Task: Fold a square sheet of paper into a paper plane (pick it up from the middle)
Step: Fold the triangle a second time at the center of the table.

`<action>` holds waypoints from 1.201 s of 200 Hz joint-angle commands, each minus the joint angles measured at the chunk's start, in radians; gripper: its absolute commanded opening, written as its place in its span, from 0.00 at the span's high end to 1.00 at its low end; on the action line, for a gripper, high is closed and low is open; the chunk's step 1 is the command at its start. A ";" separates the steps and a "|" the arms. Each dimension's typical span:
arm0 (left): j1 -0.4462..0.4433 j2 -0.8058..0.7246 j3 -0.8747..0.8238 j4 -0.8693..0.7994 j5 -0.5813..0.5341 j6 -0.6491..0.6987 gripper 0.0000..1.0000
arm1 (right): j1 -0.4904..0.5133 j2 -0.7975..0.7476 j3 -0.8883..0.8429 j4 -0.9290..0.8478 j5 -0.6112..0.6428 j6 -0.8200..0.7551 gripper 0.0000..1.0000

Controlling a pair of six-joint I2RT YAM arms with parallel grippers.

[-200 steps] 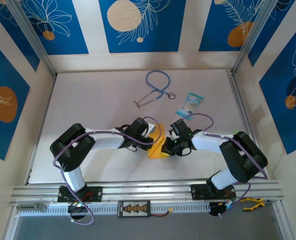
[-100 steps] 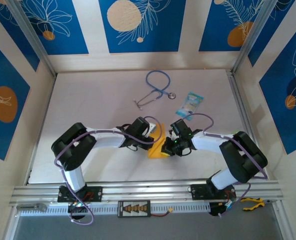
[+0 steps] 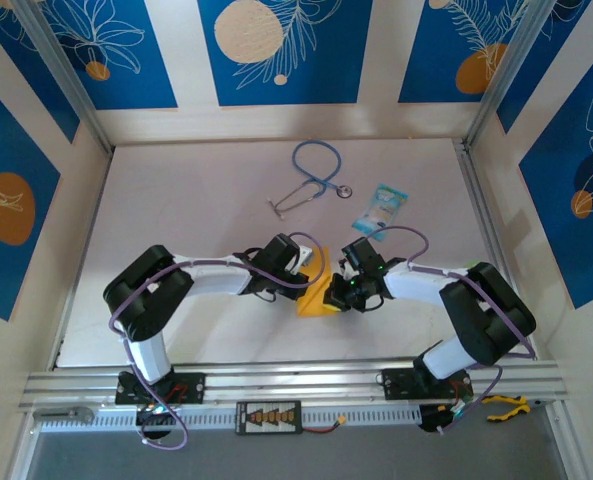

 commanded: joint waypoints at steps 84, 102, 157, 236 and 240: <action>0.010 0.035 -0.046 0.015 0.008 -0.037 1.00 | -0.029 -0.023 -0.048 0.320 -0.096 0.164 0.98; 0.010 0.032 -0.046 0.013 0.007 -0.035 1.00 | -0.028 0.019 -0.048 0.378 -0.127 0.185 0.98; 0.009 0.031 -0.041 -0.001 0.005 -0.023 0.99 | -0.023 0.074 -0.052 0.434 -0.142 0.207 0.99; 0.008 0.038 -0.036 0.001 0.007 -0.021 1.00 | -0.035 0.136 -0.095 0.426 -0.112 0.206 0.99; 0.009 0.039 -0.035 0.001 0.007 -0.022 0.99 | -0.036 0.141 -0.098 0.427 -0.109 0.204 0.99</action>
